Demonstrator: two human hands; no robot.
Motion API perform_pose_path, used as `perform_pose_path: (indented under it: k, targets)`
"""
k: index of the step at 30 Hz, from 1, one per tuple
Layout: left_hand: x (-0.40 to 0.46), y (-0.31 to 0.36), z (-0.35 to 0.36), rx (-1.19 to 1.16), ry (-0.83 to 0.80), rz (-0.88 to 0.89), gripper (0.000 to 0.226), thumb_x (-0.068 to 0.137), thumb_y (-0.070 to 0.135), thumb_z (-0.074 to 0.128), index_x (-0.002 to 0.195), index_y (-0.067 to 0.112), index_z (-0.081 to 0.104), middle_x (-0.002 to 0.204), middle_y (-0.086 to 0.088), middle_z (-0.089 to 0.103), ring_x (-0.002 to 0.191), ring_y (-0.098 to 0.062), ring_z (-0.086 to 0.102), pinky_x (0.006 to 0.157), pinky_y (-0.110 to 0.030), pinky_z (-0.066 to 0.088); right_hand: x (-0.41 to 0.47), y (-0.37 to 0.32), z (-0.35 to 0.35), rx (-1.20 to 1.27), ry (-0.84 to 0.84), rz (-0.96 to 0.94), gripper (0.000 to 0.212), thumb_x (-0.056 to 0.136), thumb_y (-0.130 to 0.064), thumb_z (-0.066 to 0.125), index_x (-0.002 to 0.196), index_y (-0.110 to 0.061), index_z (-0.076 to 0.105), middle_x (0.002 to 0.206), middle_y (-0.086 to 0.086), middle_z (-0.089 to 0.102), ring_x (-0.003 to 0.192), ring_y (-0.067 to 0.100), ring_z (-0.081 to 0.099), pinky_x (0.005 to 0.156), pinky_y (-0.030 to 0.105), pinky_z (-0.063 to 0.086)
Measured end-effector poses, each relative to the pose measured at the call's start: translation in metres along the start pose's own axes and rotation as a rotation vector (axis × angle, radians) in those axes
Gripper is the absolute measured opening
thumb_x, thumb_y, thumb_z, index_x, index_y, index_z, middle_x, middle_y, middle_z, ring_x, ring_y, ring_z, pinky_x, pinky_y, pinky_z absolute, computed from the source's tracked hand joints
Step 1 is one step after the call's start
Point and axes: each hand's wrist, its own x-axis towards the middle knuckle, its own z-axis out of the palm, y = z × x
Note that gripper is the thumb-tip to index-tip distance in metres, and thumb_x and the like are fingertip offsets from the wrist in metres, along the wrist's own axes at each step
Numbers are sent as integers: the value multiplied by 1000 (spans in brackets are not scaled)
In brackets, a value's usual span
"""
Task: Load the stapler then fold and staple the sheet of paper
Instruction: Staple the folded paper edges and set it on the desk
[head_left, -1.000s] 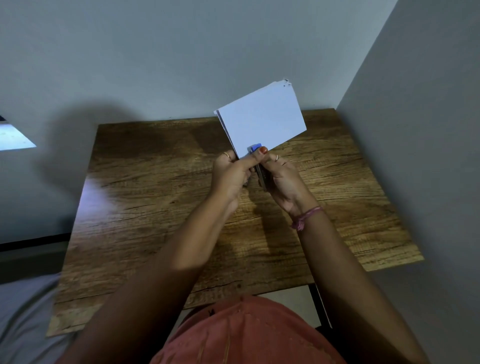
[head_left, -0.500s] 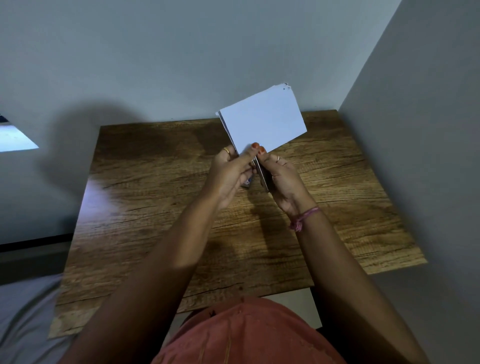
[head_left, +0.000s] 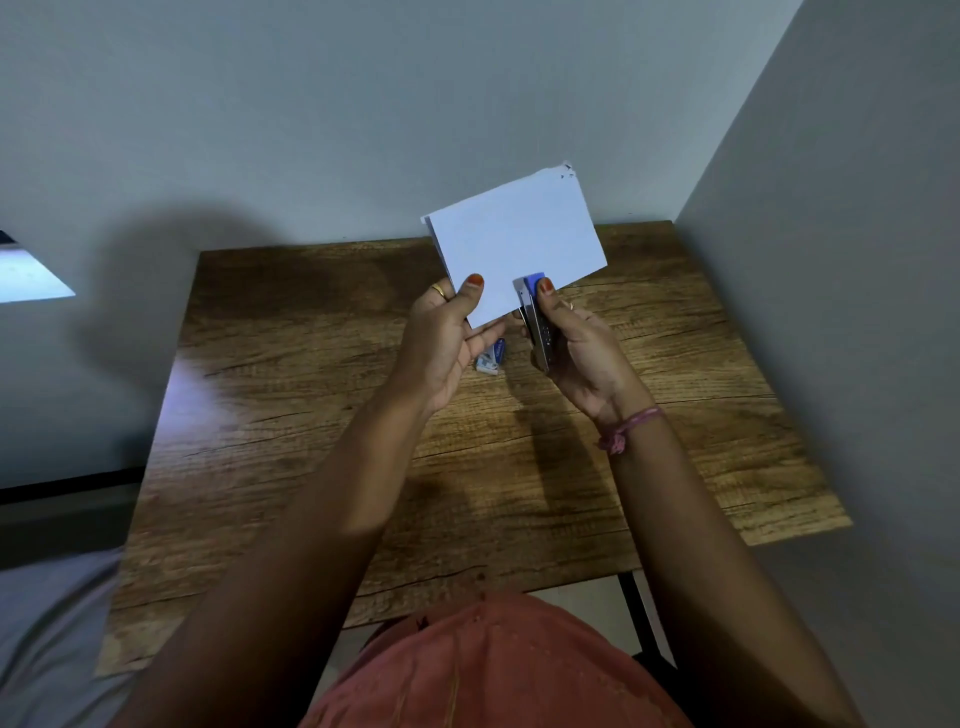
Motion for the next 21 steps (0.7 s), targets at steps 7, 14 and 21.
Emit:
perform_pose_path:
  k: [7,14,21]
  targets:
    - [-1,2,-4,47,-30,23,16,99,12,47,110,16,58,110,-3,67,101,-17,66,84,-33,56,1,-1,-6,-10,37,6,22,96,-26,51,89,-12,66,66,-4,71,59,4,66,47,16,47]
    - [-1,1,-7,79,-59,36,18,99,13,47,113,16,58,114,-4,66,105,-19,66,88,-36,56,0,0,-7,-46,85,9,19,91,-30,58,82,-17,69,64,-7,68,62,6,59,49,17,42]
    - [0,1,-11,111,-86,63,18,98,15,49,114,15,58,111,-1,70,108,-22,66,92,-42,54,-3,2,-7,-5,104,-8,17,93,-24,57,83,-15,67,65,-7,69,60,3,64,49,16,47]
